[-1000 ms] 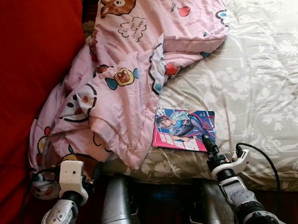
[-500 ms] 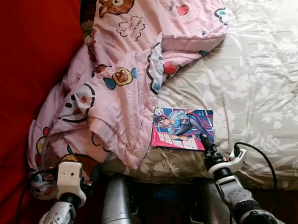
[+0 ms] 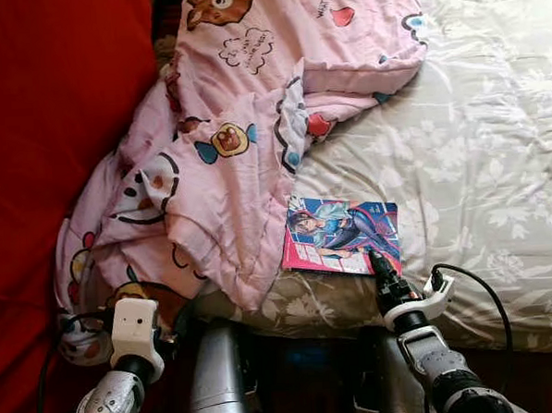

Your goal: Clean up the room

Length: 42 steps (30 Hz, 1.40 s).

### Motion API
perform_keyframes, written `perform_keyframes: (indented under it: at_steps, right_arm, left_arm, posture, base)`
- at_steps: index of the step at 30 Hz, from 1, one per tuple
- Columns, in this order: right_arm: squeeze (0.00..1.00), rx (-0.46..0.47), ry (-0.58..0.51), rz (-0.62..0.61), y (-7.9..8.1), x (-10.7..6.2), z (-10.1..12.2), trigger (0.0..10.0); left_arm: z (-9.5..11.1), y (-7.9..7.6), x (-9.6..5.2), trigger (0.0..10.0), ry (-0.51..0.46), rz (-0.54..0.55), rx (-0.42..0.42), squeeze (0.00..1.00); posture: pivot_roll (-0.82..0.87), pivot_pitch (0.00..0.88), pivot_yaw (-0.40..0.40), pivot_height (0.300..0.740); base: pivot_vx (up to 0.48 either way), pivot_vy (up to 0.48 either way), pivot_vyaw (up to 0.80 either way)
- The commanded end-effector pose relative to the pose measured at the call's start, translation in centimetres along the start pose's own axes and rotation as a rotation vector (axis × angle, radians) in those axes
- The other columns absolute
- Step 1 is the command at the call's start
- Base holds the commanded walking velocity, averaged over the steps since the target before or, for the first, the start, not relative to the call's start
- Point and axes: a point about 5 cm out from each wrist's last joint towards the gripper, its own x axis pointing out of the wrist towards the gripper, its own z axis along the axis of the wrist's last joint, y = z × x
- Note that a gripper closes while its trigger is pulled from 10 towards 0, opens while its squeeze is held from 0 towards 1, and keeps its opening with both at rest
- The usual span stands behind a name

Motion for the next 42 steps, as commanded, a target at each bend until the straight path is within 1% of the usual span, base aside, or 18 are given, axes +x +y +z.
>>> perform_keyframes:
  at_steps: [1, 14, 21, 24, 26, 29, 30, 31, 32, 33, 34, 35, 36, 38, 39, 40, 41, 42]
  right_arm:
    - [0.00, 0.041, 0.045, 0.024, 0.3, 0.2, -1.5, 0.0]
    - [0.00, 0.009, 0.015, 0.050, 0.4, 0.2, -0.3, 0.0]
    - [0.00, -0.048, -0.015, 0.024, -0.2, -0.5, 1.1, 0.0]
    - [0.00, -0.106, -0.024, 0.038, -0.3, -0.8, 2.6, 0.0]
    - [0.00, -0.192, -0.043, 0.038, -0.1, -0.9, 4.1, 0.0]
    - [0.00, -0.219, -0.049, 0.034, 0.0, -0.9, 4.4, 0.0]
    - [0.00, -0.338, -0.057, -0.003, 0.0, -1.0, 5.3, 0.0]
    - [0.00, -0.380, -0.063, -0.021, 0.0, -1.1, 5.6, 0.0]
    - [0.00, -0.443, -0.069, -0.047, 0.0, -1.2, 5.9, 0.0]
    - [0.00, -0.478, -0.072, -0.064, -0.1, -1.2, 6.0, 0.0]
    - [0.00, -0.518, -0.064, -0.085, -0.2, -1.3, 6.0, 4.8]
    - [0.00, -0.637, -0.024, -0.112, -0.5, -1.7, 5.8, 10.0]
    - [0.00, -0.637, -0.024, -0.112, -0.5, -1.7, 5.8, 10.0]
    - [0.00, -0.690, -0.007, -0.152, -0.9, -2.0, 5.8, 10.0]
    - [0.00, -0.704, -0.009, -0.189, -1.3, -2.4, 6.0, 10.0]
    - [0.00, -0.748, -0.003, -0.302, -2.4, -3.3, 6.4, 10.0]
    - [0.00, -0.769, 0.011, -0.364, -3.0, -3.8, 6.5, 10.0]
    - [0.00, -0.769, 0.011, -0.364, -3.0, -3.8, 6.5, 10.0]
  left_arm:
    - [-1.4, 0.2, -0.7, 10.0, 0.064, 0.007, 0.007, 0.00]
    - [-1.8, 0.0, -0.2, 10.0, 0.068, 0.007, 0.002, 0.00]
    - [-2.1, 0.3, 0.5, 10.0, 0.062, 0.030, 0.002, 0.00]
    - [-2.2, 0.9, 0.9, 10.0, 0.054, 0.070, -0.014, 0.00]
    - [-2.9, 1.1, 1.2, 10.0, 0.067, 0.090, -0.027, 0.00]
    - [-3.1, 1.1, 1.2, 10.0, 0.071, 0.095, -0.032, 0.00]
    - [-3.7, 1.4, 1.3, 10.0, 0.088, 0.118, -0.056, 0.00]
    - [-4.0, 1.5, 1.4, 10.0, 0.095, 0.128, -0.069, 0.00]
    - [-4.3, 1.6, 1.4, 10.0, 0.105, 0.140, -0.090, 0.00]
    - [-4.6, 1.6, 1.5, 10.0, 0.113, 0.148, -0.104, 0.00]
    - [-5.0, 1.6, 1.6, 10.0, 0.125, 0.155, -0.118, 0.00]
    - [-5.9, 1.5, 1.6, 10.0, 0.161, 0.170, -0.142, 0.00]
    - [-5.9, 1.5, 1.6, 10.0, 0.161, 0.170, -0.142, 0.00]
    - [-6.7, 1.3, 1.8, 10.0, 0.193, 0.181, -0.161, 0.00]
    - [-7.1, 1.2, 1.8, 10.0, 0.210, 0.189, -0.175, 0.00]
    - [-7.9, 1.0, 1.8, 10.0, 0.244, 0.203, -0.202, 0.00]
    - [-8.3, 0.8, 1.8, 10.0, 0.261, 0.209, -0.212, 0.00]
    - [-8.3, 0.8, 1.8, 10.0, 0.261, 0.209, -0.212, 0.00]
  posture:
    - [0.27, 0.356, 0.101, 0.589]
    - [0.25, 0.337, 0.090, 0.589]
    - [0.24, 0.292, 0.043, 0.589]
    - [0.21, 0.242, 0.004, 0.589]
    - [0.18, 0.200, -0.015, 0.589]
    - [0.17, 0.192, -0.018, 0.589]
    - [0.14, 0.137, -0.034, 0.589]
    - [0.14, 0.137, -0.034, 0.589]
    - [0.12, 0.105, -0.039, 0.589]
    - [0.12, 0.091, -0.040, 0.589]
    - [0.10, 0.067, -0.042, 0.589]
    - [0.08, 0.021, -0.047, 0.589]
    - [0.08, 0.021, -0.047, 0.589]
    - [0.07, 0.000, -0.049, 0.589]
    - [0.06, 0.000, -0.055, 0.589]
    - [0.05, 0.000, -0.062, 0.589]
    - [0.05, 0.000, -0.062, 0.589]
    - [0.05, 0.000, -0.062, 0.589]
  base:
    - [0.000, 0.000, 0.00]
    - [0.000, 0.000, 0.00]
    - [0.000, 0.000, 0.00]
    - [0.000, 0.000, 0.00]
    - [0.000, 0.000, 0.00]
    - [0.000, 0.000, 0.00]
    - [0.000, 0.000, 0.00]
    - [0.000, 0.000, 0.00]
    - [0.000, 0.000, 0.00]
    - [0.000, 0.000, 0.00]
    - [0.000, 0.000, 0.00]
    - [0.000, 0.000, 0.00]
    - [0.000, 0.000, 0.00]
    - [0.000, 0.000, 0.00]
    - [0.000, 0.000, 0.00]
    - [0.000, 0.000, 0.00]
    - [0.000, 0.000, 0.00]
    - [0.000, 0.000, 0.00]
